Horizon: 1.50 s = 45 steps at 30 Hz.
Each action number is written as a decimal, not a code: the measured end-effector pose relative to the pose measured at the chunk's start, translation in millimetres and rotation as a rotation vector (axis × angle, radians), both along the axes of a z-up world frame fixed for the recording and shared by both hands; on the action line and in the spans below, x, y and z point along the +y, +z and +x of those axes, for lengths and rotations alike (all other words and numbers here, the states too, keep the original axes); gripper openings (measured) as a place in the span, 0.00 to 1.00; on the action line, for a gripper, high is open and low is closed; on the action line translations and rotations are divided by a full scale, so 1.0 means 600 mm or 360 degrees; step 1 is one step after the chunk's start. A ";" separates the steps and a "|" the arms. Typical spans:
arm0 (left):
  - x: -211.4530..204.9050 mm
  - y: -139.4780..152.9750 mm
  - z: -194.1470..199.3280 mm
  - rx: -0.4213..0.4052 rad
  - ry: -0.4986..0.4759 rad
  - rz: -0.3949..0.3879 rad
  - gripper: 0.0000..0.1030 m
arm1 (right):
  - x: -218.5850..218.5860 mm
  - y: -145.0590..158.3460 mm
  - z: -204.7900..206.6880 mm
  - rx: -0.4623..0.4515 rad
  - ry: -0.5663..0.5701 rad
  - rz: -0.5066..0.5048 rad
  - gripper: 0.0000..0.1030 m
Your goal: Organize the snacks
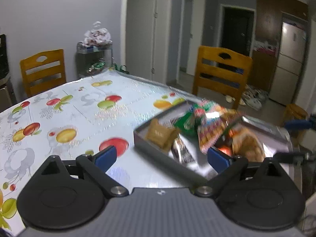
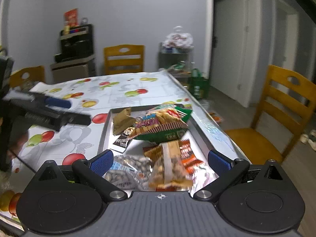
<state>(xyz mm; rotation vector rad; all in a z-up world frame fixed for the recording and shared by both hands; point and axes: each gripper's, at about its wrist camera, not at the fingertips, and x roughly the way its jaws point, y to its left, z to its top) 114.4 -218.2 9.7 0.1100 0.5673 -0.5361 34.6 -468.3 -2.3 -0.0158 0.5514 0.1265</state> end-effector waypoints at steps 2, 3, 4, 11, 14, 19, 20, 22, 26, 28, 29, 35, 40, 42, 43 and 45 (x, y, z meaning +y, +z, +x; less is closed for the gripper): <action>0.010 -0.011 -0.016 0.0015 -0.0045 0.0024 0.96 | 0.015 -0.003 -0.025 -0.0031 -0.0094 -0.0042 1.00; 0.014 -0.017 -0.024 0.0027 -0.0065 0.0033 0.96 | 0.022 -0.007 -0.038 -0.0038 -0.0152 -0.0051 1.00; 0.018 -0.024 -0.034 0.0043 -0.0088 0.0039 0.96 | 0.031 -0.014 -0.050 -0.0025 -0.0196 -0.0039 1.00; 0.022 -0.071 -0.068 0.0125 -0.0152 0.0054 0.98 | 0.064 -0.062 -0.090 0.0115 -0.0320 0.0034 1.00; 0.019 -0.093 -0.070 0.0204 -0.0160 0.0041 0.98 | 0.077 -0.075 -0.094 0.0187 -0.0328 0.0061 1.00; 0.007 -0.104 -0.077 0.0233 -0.0168 0.0079 0.98 | 0.092 -0.095 -0.091 0.0286 -0.0375 0.0073 1.00; 0.006 -0.104 -0.078 0.0225 -0.0164 0.0083 0.99 | 0.095 -0.097 -0.090 0.0294 -0.0384 0.0068 1.00; 0.004 -0.106 -0.077 0.0228 -0.0144 0.0101 0.99 | 0.100 -0.098 -0.090 0.0294 -0.0388 0.0046 1.00; -0.002 -0.107 -0.076 0.0228 -0.0135 0.0148 0.99 | 0.107 -0.099 -0.089 0.0289 -0.0353 0.0018 1.00; -0.005 -0.108 -0.076 0.0223 -0.0137 0.0170 0.99 | 0.108 -0.101 -0.087 0.0289 -0.0345 0.0015 1.00; -0.007 -0.109 -0.077 0.0220 -0.0137 0.0181 0.99 | 0.108 -0.102 -0.085 0.0297 -0.0342 0.0017 1.00; -0.007 -0.109 -0.078 0.0216 -0.0139 0.0189 0.99 | 0.101 -0.106 -0.083 0.0310 -0.0349 0.0049 1.00; -0.007 -0.110 -0.077 0.0216 -0.0139 0.0189 0.99 | 0.100 -0.110 -0.079 0.0329 -0.0349 0.0061 1.00; -0.007 -0.110 -0.078 0.0215 -0.0139 0.0189 0.99 | 0.100 -0.110 -0.078 0.0330 -0.0349 0.0060 1.00; -0.007 -0.110 -0.077 0.0216 -0.0139 0.0189 0.99 | 0.100 -0.110 -0.078 0.0330 -0.0350 0.0060 1.00; -0.007 -0.110 -0.078 0.0215 -0.0139 0.0189 0.99 | 0.100 -0.111 -0.078 0.0333 -0.0348 0.0061 1.00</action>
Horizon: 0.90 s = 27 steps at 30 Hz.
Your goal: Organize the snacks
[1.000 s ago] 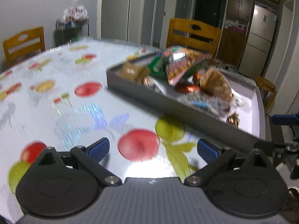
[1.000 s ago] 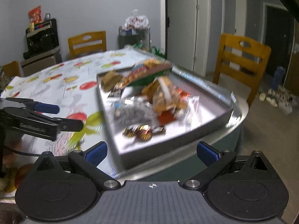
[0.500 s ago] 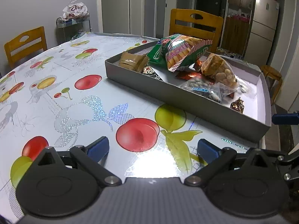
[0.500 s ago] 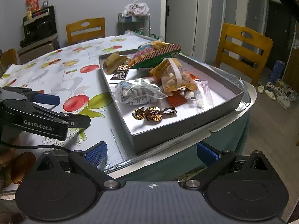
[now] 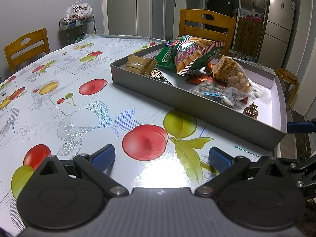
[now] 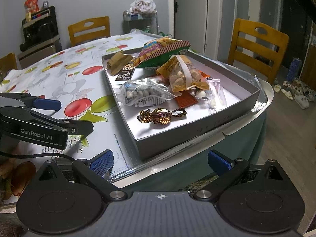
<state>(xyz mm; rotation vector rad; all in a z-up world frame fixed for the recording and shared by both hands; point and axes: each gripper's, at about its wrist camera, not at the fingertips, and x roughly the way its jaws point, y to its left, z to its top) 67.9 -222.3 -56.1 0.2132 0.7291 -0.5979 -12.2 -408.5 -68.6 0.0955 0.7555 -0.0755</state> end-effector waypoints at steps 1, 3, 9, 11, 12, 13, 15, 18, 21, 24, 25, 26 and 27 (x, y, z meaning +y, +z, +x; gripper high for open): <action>0.000 0.000 0.001 0.0000 0.0000 0.0000 0.99 | 0.000 0.000 0.000 0.0002 0.0000 0.0001 1.00; 0.000 0.000 0.001 0.0000 0.0000 0.0000 0.99 | -0.001 -0.001 0.001 0.0001 0.0001 0.0002 1.00; -0.001 0.000 0.000 0.0000 0.0000 0.0000 1.00 | -0.001 -0.001 0.000 0.0002 0.0000 0.0006 1.00; -0.001 0.000 0.000 0.0000 0.0000 0.0000 1.00 | -0.001 -0.001 0.001 0.0001 -0.0001 0.0006 1.00; 0.000 0.000 0.000 0.0000 0.0000 0.0000 1.00 | -0.001 -0.001 0.001 0.0002 0.0000 0.0007 1.00; 0.000 0.000 0.000 0.0000 0.0000 0.0000 1.00 | -0.001 -0.001 0.001 0.0003 0.0001 0.0008 1.00; -0.001 0.000 0.000 0.0000 0.0000 0.0000 1.00 | -0.002 -0.001 0.001 0.0003 0.0000 0.0010 1.00; 0.000 0.000 0.000 0.0000 0.0000 0.0000 1.00 | -0.001 -0.001 0.001 0.0003 0.0000 0.0010 1.00; 0.000 0.000 0.000 0.0000 0.0000 0.0000 1.00 | -0.002 -0.002 0.002 0.0004 0.0001 0.0012 1.00; 0.000 0.000 0.000 0.0000 0.0000 0.0000 1.00 | -0.002 -0.002 0.001 0.0003 0.0001 0.0012 1.00; 0.000 0.000 0.000 0.0000 0.0000 0.0000 1.00 | -0.002 -0.002 0.001 0.0003 0.0001 0.0013 1.00; 0.000 0.000 0.000 0.0000 0.0000 0.0000 1.00 | -0.002 -0.002 0.002 0.0003 0.0001 0.0014 1.00; 0.000 0.000 0.000 0.0000 0.0000 0.0000 1.00 | -0.002 -0.002 0.001 0.0003 0.0001 0.0015 1.00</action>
